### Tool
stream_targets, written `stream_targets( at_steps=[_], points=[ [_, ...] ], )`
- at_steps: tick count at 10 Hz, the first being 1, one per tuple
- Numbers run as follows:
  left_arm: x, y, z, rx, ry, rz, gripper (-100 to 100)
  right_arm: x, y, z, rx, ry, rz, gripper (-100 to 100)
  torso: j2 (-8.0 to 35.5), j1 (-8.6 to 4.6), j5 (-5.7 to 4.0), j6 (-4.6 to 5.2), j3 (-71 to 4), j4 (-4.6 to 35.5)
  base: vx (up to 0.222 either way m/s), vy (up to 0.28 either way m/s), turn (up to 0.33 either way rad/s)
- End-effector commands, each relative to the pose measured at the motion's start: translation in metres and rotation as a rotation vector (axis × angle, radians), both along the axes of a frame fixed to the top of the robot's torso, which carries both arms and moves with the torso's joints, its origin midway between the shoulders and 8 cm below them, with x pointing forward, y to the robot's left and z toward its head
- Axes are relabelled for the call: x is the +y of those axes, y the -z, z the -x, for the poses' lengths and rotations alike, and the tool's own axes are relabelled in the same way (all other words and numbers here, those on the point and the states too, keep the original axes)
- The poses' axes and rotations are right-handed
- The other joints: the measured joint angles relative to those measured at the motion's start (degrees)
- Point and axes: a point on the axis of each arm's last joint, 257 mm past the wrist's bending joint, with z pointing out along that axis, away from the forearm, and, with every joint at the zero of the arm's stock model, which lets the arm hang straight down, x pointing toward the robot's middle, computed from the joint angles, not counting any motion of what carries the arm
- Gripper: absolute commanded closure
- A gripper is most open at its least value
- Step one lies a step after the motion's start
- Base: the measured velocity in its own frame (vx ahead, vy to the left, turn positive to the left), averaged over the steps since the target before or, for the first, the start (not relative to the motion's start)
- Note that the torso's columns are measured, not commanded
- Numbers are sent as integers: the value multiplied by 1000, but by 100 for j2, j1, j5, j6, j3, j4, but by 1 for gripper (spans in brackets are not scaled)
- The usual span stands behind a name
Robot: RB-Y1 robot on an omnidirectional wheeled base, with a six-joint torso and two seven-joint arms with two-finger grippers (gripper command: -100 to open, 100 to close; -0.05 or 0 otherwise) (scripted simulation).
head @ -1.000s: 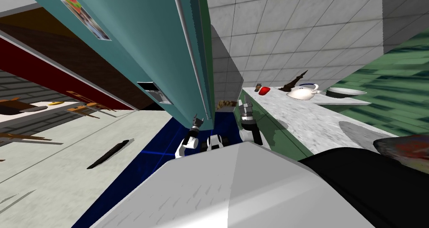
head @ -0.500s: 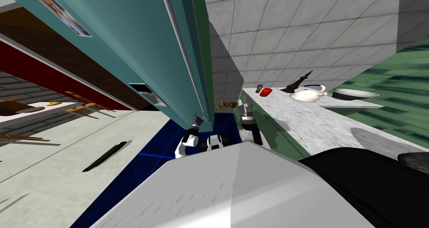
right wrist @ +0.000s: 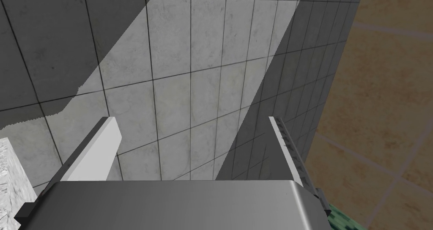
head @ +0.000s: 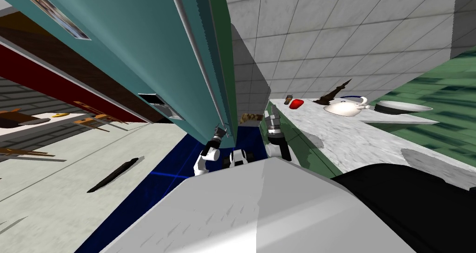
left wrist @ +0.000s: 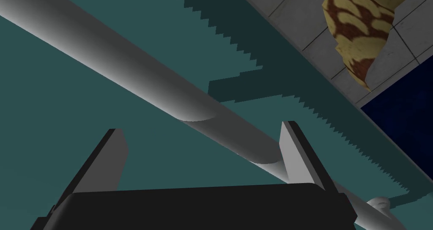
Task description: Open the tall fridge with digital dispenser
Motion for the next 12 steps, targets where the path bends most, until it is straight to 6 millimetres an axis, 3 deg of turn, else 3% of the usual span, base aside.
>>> stream_targets(
  at_steps=[1, 3, 4, 5, 12],
  points=[
    [-1, -3, -1, 3, 3, 4, -100, 0, 0, 0, 0, 0, 0, 0, -4, 0, 0, -3, -4, -4, 26, -31, -2],
    [-1, -5, -2, 4, 3, 3, -100, 0, 0, 0, 0, 0, 0, 0, -2, 14, 3, -11, -3, -5, 94, -21, 2],
    [-1, -6, -2, 3, 4, 4, 100, 0, 0, 0, 0, 0, 0, 0, 7, 17, 4, -8, 1, -7, -5, -5, 11],
    [-15, -8, 8, -2, 51, 1, 100, 0, 0, 0, 0, 0, 0, 0, 5, 18, 2, -6, 0, -3, -126, 169, -177],
    [-53, -12, 43, -2, 189, -1, 100, 0, 0, 0, 0, 0, 1, 0, 15, 63, -2, -45, 4, 20, -210, 301, -164]
  ],
)
